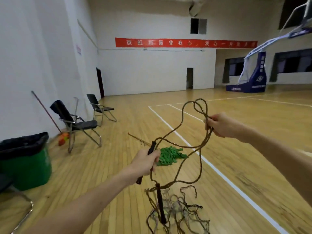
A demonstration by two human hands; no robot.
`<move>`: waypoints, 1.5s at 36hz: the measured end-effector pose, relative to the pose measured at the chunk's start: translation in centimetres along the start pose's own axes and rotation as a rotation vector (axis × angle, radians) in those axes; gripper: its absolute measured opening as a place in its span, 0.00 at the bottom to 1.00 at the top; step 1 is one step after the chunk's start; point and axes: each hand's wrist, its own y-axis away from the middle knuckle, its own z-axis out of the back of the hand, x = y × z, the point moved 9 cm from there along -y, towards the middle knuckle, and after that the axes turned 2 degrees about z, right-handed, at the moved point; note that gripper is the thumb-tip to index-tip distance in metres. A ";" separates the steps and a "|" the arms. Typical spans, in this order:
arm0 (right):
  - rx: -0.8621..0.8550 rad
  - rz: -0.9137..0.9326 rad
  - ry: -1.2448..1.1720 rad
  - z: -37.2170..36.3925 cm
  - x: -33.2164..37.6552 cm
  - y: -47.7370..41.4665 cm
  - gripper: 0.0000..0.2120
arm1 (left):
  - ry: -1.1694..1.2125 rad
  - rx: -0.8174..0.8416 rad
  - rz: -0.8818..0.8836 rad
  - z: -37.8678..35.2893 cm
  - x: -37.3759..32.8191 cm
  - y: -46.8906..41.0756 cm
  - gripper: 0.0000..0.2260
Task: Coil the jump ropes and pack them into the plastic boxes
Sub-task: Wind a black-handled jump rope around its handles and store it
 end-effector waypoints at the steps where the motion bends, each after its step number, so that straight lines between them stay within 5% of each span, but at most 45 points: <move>1: 0.007 -0.016 -0.008 -1.4 -0.7 -0.3 0.19 | 0.023 0.022 0.004 0.3 -0.2 0.5 0.13; 4: 0.049 -0.029 0.001 -6.0 -1.5 -0.6 0.17 | 0.073 0.049 0.010 1.2 -1.6 1.8 0.13; 8: 0.167 0.058 0.321 -11.0 -1.0 -0.2 0.10 | -0.173 -0.219 -0.270 5.4 -5.7 2.6 0.18; 11: 0.250 0.065 0.414 -13.3 -1.2 0.3 0.18 | -0.171 -0.305 -0.317 7.4 -6.8 3.1 0.16; 14: 0.232 0.063 0.230 -14.5 -0.2 1.5 0.29 | 0.018 -0.197 -0.134 6.7 -5.0 3.2 0.12; 17: 0.240 0.100 -0.189 -16.9 2.4 5.0 0.20 | 0.185 -0.116 0.028 5.1 -2.5 3.5 0.09; 19: 0.417 0.109 -0.444 -19.9 4.3 9.2 0.28 | 0.303 -0.117 0.112 4.3 -1.1 3.5 0.09; 22: 0.732 0.131 -0.428 -25.4 4.9 14.7 0.31 | 0.478 -0.144 0.202 3.6 0.5 3.3 0.09; 24: 0.795 0.128 -0.414 -28.0 4.2 16.4 0.27 | 0.514 -0.139 0.212 2.9 0.9 3.0 0.08; 28: 0.763 0.052 -0.537 -29.5 3.3 16.4 0.08 | 0.230 -0.174 0.089 3.3 0.7 2.4 0.16; 30: 0.743 -0.008 -0.648 -29.3 2.6 15.9 0.08 | -0.100 -0.214 -0.032 4.1 0.1 2.2 0.21; 34: 0.687 -0.149 -0.864 -28.8 1.6 14.9 0.10 | -0.384 -0.250 -0.100 5.6 0.7 2.7 0.21; 39: 0.612 -0.323 -1.112 -29.2 0.8 13.1 0.14 | -0.130 -0.189 0.249 4.8 4.5 5.8 0.14; 44: 0.808 -0.300 -1.304 -31.7 3.4 14.1 0.27 | 0.055 -0.160 0.440 2.7 5.9 10.7 0.10; 54: 0.956 -0.275 -1.306 -33.9 6.6 17.5 0.22 | -0.223 -0.255 0.497 4.4 6.9 16.0 0.14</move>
